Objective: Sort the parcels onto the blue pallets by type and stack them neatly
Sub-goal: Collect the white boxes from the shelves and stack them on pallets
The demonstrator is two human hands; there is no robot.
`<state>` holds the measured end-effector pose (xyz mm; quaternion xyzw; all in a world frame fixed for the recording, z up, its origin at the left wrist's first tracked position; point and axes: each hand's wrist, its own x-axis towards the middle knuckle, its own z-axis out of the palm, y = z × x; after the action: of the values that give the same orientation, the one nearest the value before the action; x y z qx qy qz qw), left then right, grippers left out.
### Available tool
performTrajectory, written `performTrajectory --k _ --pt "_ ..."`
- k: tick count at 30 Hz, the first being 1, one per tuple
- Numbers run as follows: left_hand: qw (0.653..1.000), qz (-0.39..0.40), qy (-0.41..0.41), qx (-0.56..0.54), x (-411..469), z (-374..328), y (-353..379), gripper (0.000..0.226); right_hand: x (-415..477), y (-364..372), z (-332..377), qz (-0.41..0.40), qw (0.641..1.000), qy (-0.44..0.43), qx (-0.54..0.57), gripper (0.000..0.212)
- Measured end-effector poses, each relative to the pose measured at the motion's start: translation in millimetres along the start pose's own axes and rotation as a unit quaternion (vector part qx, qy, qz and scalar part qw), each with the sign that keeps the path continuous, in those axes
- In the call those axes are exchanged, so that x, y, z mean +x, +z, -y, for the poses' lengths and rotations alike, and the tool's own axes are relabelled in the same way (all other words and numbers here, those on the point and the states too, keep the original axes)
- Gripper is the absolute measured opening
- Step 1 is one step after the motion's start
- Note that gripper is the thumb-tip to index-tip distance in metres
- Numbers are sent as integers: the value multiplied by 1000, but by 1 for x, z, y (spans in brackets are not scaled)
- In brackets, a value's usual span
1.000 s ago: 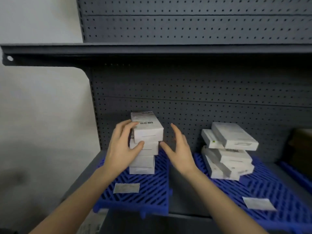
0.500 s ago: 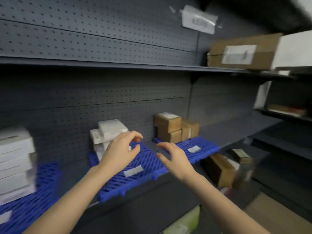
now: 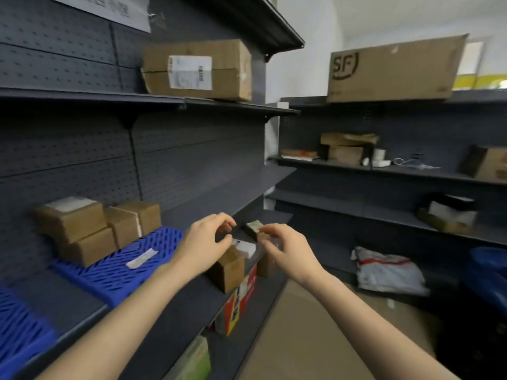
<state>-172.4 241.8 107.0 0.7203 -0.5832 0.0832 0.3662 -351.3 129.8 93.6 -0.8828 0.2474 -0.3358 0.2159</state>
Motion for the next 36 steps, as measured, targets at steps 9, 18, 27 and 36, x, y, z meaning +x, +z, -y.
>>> performTrajectory --k 9,18,27,36 --pt "998 42 49 -21 164 -6 131 22 104 -37 -140 -22 999 32 -31 31" --pt "996 -23 71 -37 388 15 187 24 302 -88 -255 -50 997 2 -61 30" --pt "994 -52 91 35 567 32 241 24 469 -115 -372 -66 996 -45 -48 34" --pt "982 -114 93 121 772 17 297 25 669 -164 -486 -57 991 -117 -31 36"
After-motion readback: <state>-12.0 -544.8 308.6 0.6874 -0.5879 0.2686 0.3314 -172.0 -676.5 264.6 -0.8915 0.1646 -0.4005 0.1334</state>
